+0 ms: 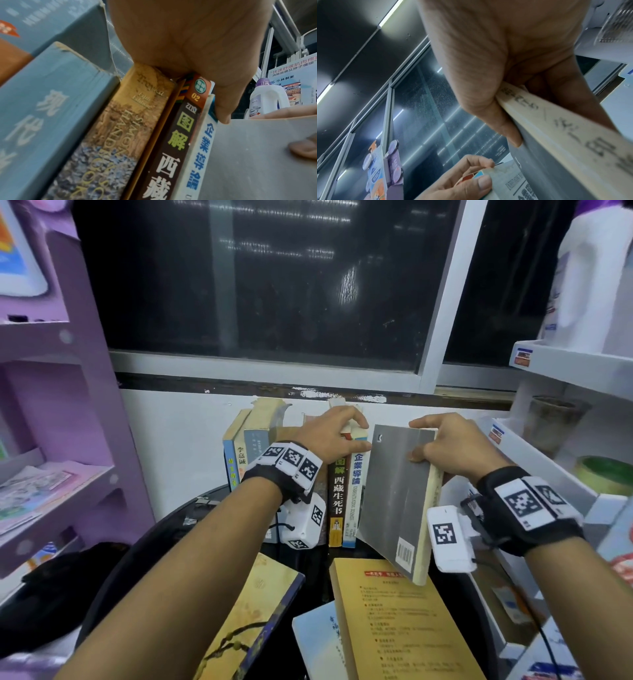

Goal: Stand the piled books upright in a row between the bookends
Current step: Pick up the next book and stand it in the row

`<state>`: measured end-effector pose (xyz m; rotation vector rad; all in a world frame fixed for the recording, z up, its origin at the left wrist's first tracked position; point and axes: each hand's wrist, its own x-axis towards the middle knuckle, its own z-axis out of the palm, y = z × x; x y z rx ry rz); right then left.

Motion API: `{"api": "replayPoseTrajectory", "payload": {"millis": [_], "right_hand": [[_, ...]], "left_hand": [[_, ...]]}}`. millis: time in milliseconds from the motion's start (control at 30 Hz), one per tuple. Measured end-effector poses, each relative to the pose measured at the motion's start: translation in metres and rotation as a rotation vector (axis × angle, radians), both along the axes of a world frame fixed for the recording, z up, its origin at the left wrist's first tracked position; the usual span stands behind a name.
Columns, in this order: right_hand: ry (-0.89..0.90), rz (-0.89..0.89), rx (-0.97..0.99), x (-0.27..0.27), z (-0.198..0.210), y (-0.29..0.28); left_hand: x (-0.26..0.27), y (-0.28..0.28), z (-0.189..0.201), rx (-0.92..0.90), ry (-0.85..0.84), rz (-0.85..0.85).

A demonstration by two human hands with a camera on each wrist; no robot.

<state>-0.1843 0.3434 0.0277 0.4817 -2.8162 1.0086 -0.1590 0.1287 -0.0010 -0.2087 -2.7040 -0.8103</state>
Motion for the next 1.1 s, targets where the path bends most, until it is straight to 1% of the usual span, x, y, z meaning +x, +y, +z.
{"api": "replayPoseTrajectory", "payload": {"millis": [200,367,500,633,933,1100], "right_hand": [[0.020,-0.039,0.037,-0.013,-0.002,-0.010],[0.071,-0.074,-0.032,-0.019,0.002,-0.015],[0.129,-0.076,-0.087,-0.016,-0.011,-0.029],[0.179,-0.051,-0.084,-0.014,-0.030,-0.044],[0.220,-0.010,-0.053,-0.029,-0.061,-0.066],[0.221,0.037,-0.059,-0.035,-0.068,-0.069]], "left_hand": [[0.004,0.001,0.002,-0.053,-0.057,0.031],[0.004,0.001,0.002,-0.051,-0.057,0.028],[0.002,0.000,0.001,-0.034,-0.056,0.018],[0.002,0.001,0.001,-0.057,-0.065,0.018],[0.001,-0.002,0.000,-0.096,-0.063,0.012],[0.000,-0.003,-0.001,-0.105,-0.050,0.012]]}}
